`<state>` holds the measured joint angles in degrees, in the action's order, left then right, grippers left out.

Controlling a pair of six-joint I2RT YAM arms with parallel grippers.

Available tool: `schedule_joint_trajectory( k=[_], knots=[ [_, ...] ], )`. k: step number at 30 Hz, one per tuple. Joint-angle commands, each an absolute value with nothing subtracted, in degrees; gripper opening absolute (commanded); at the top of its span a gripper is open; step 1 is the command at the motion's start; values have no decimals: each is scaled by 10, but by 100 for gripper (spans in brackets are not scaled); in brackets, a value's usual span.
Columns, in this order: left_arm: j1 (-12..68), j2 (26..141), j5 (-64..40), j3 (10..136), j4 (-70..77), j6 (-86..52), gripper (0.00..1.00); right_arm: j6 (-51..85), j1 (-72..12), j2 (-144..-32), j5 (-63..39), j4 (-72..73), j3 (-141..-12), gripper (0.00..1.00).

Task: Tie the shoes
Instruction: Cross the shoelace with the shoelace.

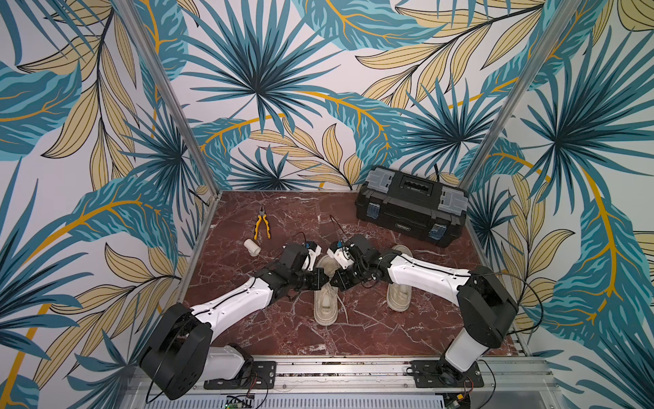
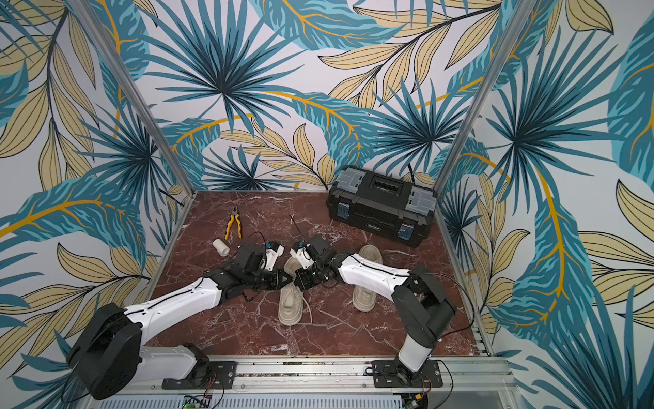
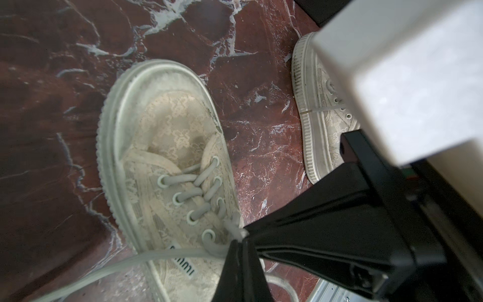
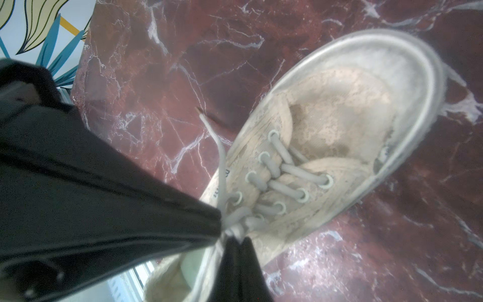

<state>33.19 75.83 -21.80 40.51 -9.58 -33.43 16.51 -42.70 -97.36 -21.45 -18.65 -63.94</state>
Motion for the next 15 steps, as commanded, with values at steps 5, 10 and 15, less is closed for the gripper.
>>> schedule_joint_trajectory(
  k=[5, 10, 15],
  knots=[
    [334, 745, -202, 404, -109, -325, 0, 169, -426, -950, -237, -178, -647, 0],
    [334, 742, -203, 404, -106, -327, 0, 171, -428, -967, -246, -172, -648, 0],
    [334, 733, -198, 403, -111, -328, 0, 175, -430, -989, -245, -159, -642, 0]
  ],
)
